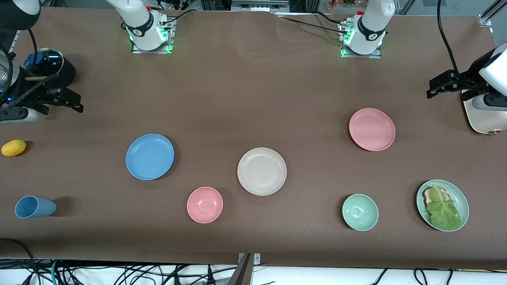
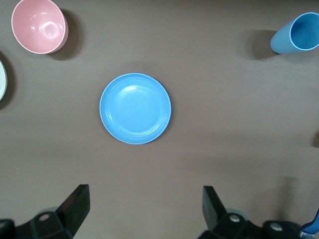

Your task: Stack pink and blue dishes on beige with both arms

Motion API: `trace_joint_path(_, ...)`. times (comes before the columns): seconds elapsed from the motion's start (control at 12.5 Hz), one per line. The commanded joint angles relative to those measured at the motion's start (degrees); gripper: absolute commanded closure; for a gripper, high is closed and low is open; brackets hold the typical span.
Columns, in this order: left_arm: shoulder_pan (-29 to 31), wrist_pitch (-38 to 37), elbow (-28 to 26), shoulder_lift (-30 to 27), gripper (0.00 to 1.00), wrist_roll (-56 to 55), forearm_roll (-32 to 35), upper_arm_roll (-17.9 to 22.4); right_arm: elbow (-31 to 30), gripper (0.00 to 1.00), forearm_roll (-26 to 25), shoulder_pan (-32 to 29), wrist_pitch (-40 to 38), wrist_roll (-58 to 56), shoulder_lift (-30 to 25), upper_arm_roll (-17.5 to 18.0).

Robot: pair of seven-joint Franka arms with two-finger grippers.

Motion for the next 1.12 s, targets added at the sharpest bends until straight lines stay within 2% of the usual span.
trace_joint_path(0.0, 0.3, -1.6, 1.8, 0.5, 0.00, 1.3, -0.1, -0.1, -1.2, 0.00, 0.7, -0.2, 0.3, 0.2, -1.5, 0.1)
trace_joint_path(1.04, 0.3, -1.5, 1.8, 0.6, 0.00, 1.4, -0.1, -0.1, -1.0, 0.00, 0.7, -0.2, -0.3, 0.2, -1.4, 0.0)
